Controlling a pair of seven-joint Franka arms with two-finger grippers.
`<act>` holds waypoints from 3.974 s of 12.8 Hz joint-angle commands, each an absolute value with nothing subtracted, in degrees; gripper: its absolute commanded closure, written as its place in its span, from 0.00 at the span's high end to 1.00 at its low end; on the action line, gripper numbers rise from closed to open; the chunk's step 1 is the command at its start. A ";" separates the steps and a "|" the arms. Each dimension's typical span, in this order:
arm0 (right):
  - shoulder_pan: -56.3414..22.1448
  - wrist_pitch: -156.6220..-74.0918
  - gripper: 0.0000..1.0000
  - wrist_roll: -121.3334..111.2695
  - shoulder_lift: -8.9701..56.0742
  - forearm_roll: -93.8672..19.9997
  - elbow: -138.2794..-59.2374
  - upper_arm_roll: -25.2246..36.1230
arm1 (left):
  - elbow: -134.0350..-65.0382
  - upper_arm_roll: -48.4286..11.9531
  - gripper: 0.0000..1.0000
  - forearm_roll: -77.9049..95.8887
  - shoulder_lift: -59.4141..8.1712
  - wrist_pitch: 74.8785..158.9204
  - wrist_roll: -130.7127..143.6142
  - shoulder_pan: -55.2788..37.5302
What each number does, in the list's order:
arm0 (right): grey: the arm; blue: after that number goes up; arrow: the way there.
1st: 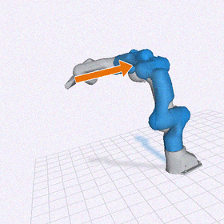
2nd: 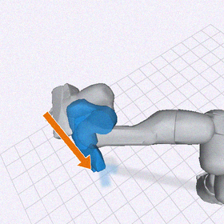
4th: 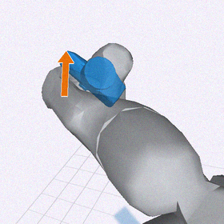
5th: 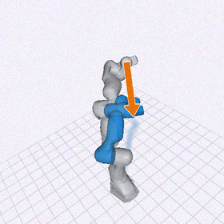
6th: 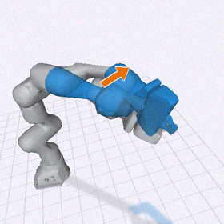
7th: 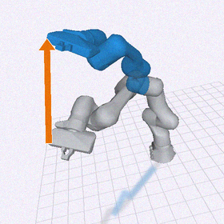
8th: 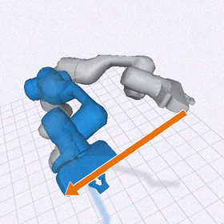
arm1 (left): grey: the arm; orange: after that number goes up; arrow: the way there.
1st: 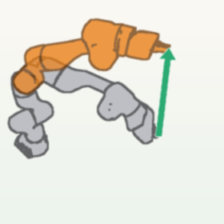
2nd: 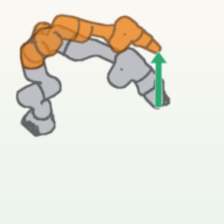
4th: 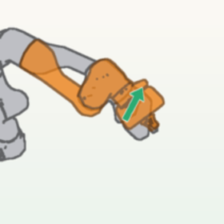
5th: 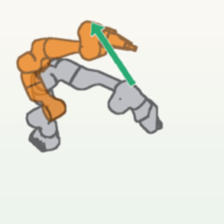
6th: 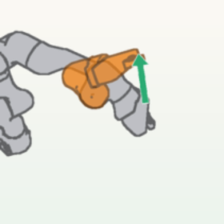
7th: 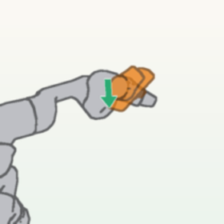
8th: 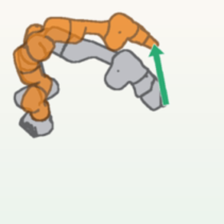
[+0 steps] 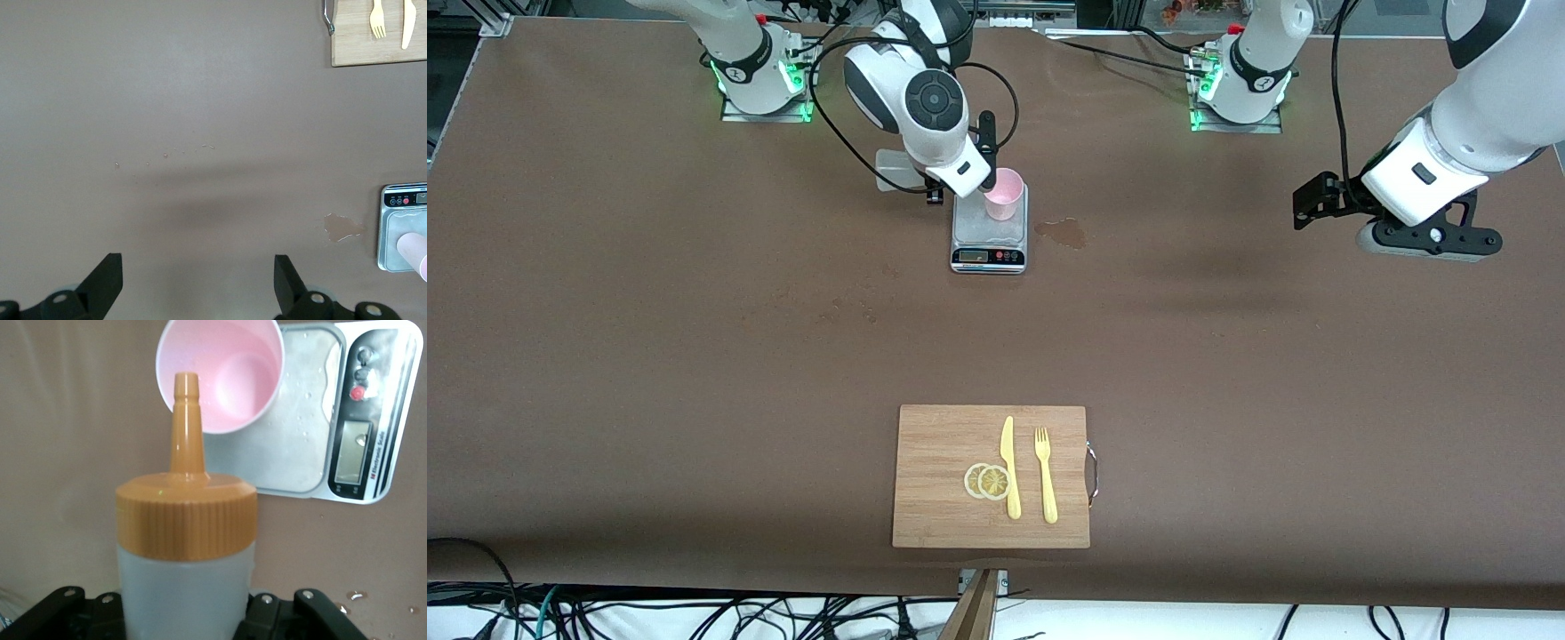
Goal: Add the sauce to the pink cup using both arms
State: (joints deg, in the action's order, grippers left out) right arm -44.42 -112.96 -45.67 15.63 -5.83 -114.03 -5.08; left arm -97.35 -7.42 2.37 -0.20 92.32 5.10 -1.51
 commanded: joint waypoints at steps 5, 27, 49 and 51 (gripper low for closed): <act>-45.17 -107.93 0.20 -40.61 18.10 -0.27 -109.34 -5.71 | -96.50 -7.38 1.00 1.85 -0.44 91.49 4.39 -1.41; -49.48 -96.25 0.20 -38.23 26.80 12.03 -95.02 -5.71 | -96.50 -7.38 1.00 1.85 -0.44 91.49 4.48 -1.41; -30.96 -99.05 0.20 -58.95 15.56 -16.94 -100.90 -5.80 | -96.50 -7.38 1.00 1.85 -0.44 91.49 4.22 -1.41; -27.18 -99.05 0.20 -66.40 15.56 -21.78 -100.72 -5.45 | -96.50 -7.38 1.00 1.85 -0.44 91.49 4.31 -1.41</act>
